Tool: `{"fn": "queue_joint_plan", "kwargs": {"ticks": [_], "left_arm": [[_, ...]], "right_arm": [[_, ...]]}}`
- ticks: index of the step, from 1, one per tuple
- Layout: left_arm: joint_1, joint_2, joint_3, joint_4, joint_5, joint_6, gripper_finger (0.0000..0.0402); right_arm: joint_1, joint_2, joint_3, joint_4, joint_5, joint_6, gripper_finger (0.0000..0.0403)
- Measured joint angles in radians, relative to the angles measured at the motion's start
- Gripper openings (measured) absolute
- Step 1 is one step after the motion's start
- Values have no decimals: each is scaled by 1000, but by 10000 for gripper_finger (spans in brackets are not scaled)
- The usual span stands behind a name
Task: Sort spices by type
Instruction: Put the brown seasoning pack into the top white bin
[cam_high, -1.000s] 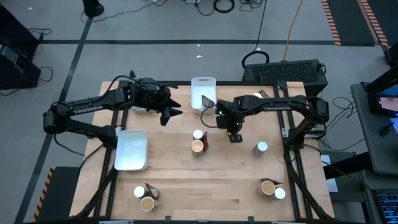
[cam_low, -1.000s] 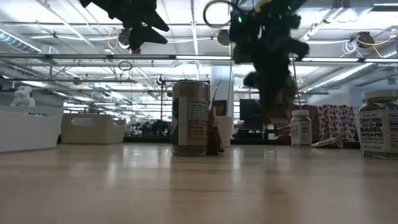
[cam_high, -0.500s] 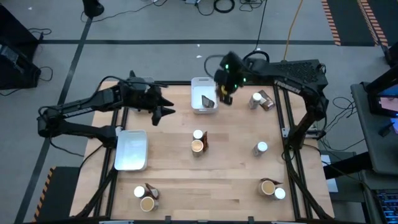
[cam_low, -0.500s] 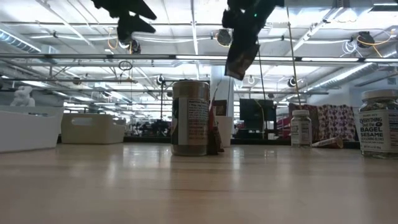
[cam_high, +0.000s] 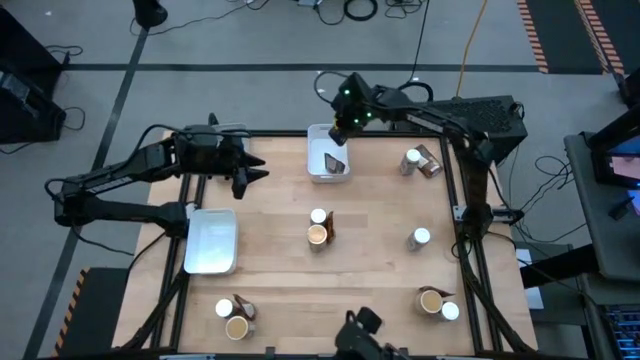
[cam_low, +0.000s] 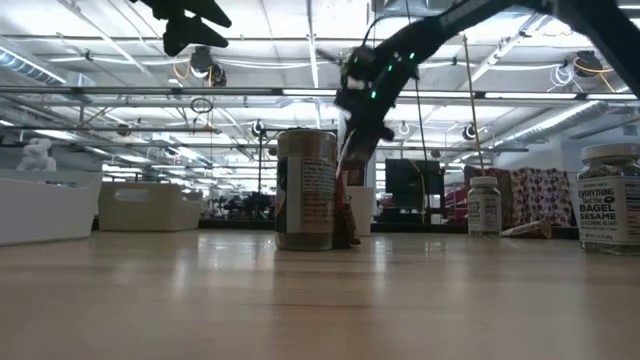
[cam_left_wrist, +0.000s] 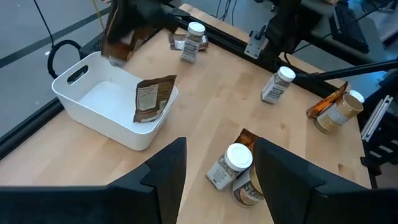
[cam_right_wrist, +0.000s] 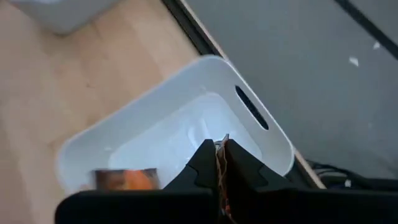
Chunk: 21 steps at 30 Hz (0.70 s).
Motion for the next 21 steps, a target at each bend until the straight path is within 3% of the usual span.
{"fn": "queue_joint_plan", "kwargs": {"ticks": [21], "left_arm": [[0, 3, 0, 1, -26, 0, 189]], "right_arm": [[120, 147, 0, -12, 4, 65, 0]]}}
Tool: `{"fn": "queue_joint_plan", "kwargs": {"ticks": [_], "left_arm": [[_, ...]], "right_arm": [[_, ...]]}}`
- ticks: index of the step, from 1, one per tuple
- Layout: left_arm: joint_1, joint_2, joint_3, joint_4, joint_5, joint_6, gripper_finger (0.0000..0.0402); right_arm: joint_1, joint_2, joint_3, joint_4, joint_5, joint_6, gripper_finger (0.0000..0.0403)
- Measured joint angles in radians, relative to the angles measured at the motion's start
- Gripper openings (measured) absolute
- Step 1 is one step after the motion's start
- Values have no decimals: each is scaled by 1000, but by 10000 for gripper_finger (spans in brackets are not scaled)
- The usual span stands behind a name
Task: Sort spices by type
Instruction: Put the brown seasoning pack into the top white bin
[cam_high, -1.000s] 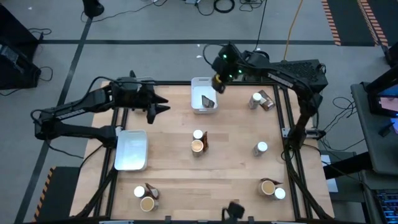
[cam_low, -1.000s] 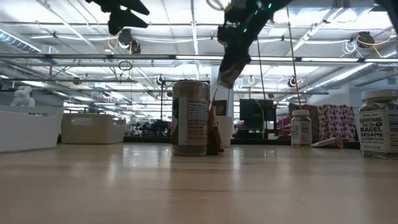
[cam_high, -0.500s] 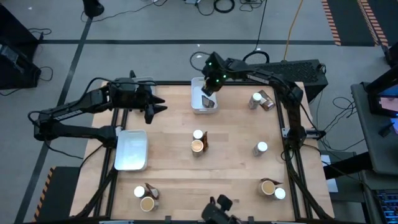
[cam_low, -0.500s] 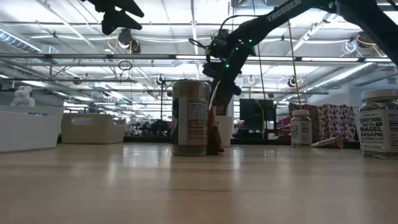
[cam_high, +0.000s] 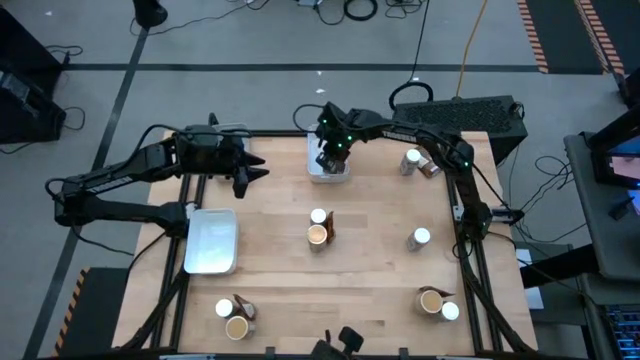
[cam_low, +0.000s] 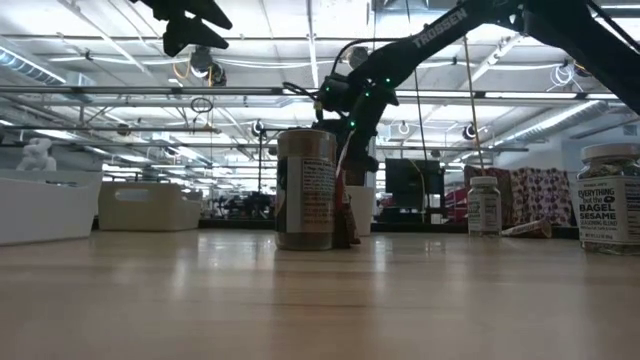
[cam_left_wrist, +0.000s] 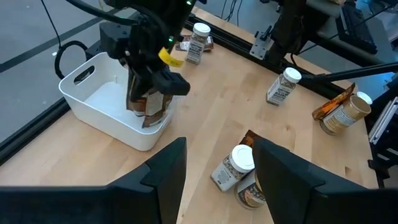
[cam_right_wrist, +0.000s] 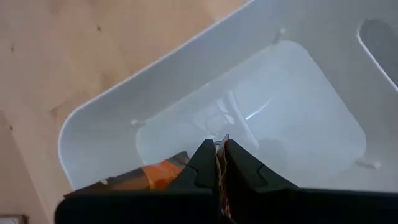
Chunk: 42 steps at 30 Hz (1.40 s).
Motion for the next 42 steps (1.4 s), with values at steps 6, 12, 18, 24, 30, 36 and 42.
{"fn": "queue_joint_plan", "kwargs": {"ticks": [6, 12, 18, 24, 30, 36, 42], "left_arm": [[0, 0, 0, 0, 0, 0, 189], [0, 0, 0, 0, 0, 0, 189], [0, 0, 0, 0, 0, 0, 189], [0, 0, 0, 0, 0, 1, 189], [0, 0, 0, 1, -1, 5, 189], [0, 0, 0, 1, -1, 4, 189], [0, 0, 0, 0, -1, 3, 189]], "right_arm": [[5, 0, 0, -33, -12, -14, 3], [6, 0, 0, -44, -30, -24, 37], [7, -2, 0, -55, -31, -26, 70], [7, -15, 13, -73, -35, -27, 94], [7, -16, 136, -150, -37, -42, 109], [7, -16, 321, -272, -37, -67, 111], [20, -18, 496, -506, -151, -98, 112]]}}
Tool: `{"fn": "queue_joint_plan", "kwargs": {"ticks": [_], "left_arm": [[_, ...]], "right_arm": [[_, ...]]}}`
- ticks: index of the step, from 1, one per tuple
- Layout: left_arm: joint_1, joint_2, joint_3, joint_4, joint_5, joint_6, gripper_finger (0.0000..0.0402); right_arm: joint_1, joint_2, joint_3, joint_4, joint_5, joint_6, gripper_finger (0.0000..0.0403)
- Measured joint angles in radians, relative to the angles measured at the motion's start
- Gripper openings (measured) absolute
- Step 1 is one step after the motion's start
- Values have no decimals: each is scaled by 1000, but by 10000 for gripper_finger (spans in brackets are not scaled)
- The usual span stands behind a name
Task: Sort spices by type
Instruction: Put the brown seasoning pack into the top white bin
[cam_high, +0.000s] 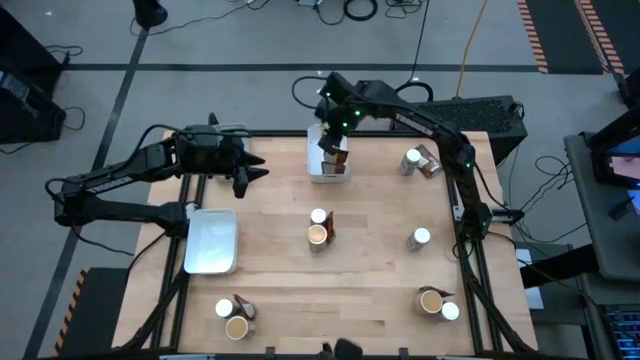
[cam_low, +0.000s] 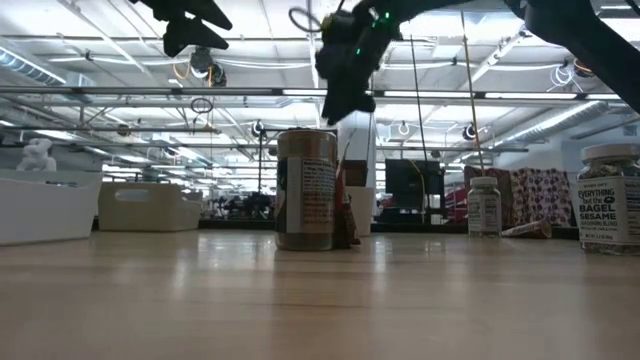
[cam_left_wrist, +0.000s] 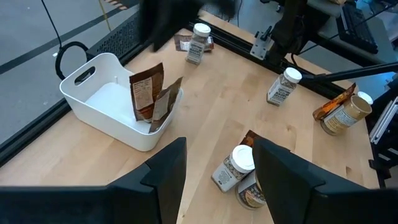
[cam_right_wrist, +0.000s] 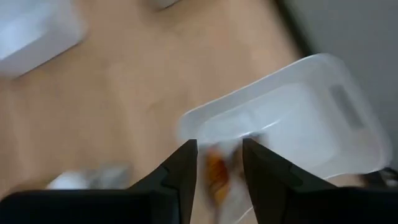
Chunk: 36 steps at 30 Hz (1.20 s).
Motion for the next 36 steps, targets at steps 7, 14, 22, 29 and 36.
{"fn": "queue_joint_plan", "kwargs": {"ticks": [7, 14, 22, 29, 36], "left_arm": [[0, 0, 0, 0, 0, 32, 189], [0, 0, 0, 1, 0, 32, 189], [0, 0, 0, 1, 0, 51, 189], [0, 0, 0, 4, 0, 77, 189], [0, 0, 0, 5, 0, 76, 189]], "right_arm": [[109, -15, 35, -303, -120, -244, 112], [237, -15, 21, -358, -119, -209, 112], [297, -15, 21, -337, -112, -162, 112], [352, -15, 19, -337, -116, -681, 112], [359, -1, 14, -324, -89, -851, 112]]}}
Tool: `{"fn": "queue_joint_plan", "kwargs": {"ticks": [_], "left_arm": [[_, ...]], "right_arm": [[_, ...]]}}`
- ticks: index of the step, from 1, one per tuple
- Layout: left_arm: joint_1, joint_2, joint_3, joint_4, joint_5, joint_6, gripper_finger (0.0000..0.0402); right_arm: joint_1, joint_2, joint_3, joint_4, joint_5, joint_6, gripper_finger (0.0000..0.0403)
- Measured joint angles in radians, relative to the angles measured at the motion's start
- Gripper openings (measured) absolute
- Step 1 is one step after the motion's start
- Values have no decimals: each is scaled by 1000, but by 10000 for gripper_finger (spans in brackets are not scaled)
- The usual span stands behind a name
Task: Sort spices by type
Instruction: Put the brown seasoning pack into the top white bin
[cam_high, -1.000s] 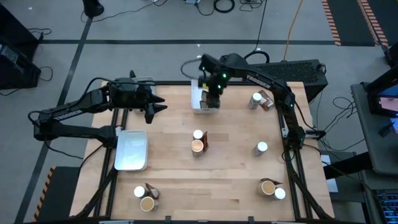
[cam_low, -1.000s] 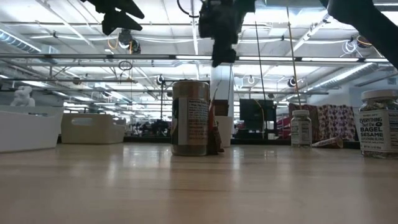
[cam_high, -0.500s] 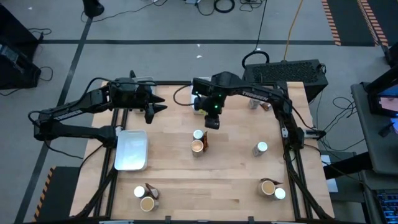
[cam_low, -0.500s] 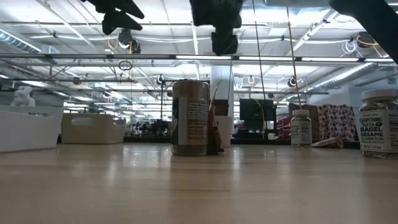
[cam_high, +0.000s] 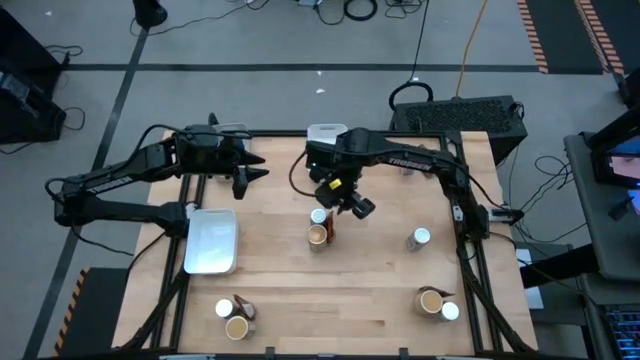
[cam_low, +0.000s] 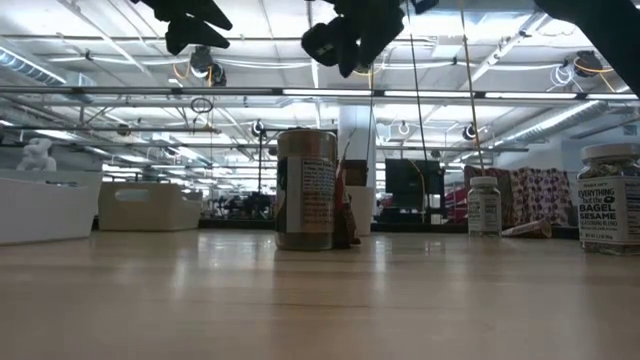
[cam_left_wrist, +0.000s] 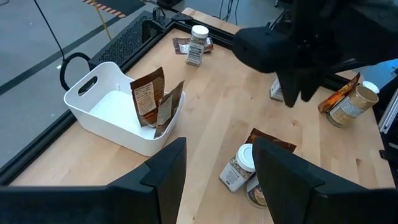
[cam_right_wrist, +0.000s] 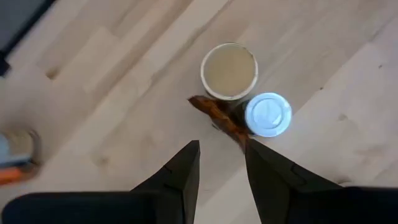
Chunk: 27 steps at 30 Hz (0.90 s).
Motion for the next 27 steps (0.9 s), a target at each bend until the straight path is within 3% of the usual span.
{"fn": "queue_joint_plan", "kwargs": {"ticks": [11, 21, 27], "left_arm": [[0, 0, 0, 3, 0, -8, 189], [0, 0, 0, 4, 0, -51, 189], [0, 0, 0, 4, 0, -51, 189]], "right_arm": [[0, 35, -3, 10, -29, -84, 95], [30, 35, -117, 52, -24, -114, 86], [45, 34, -122, 125, 33, -139, 86]]}}
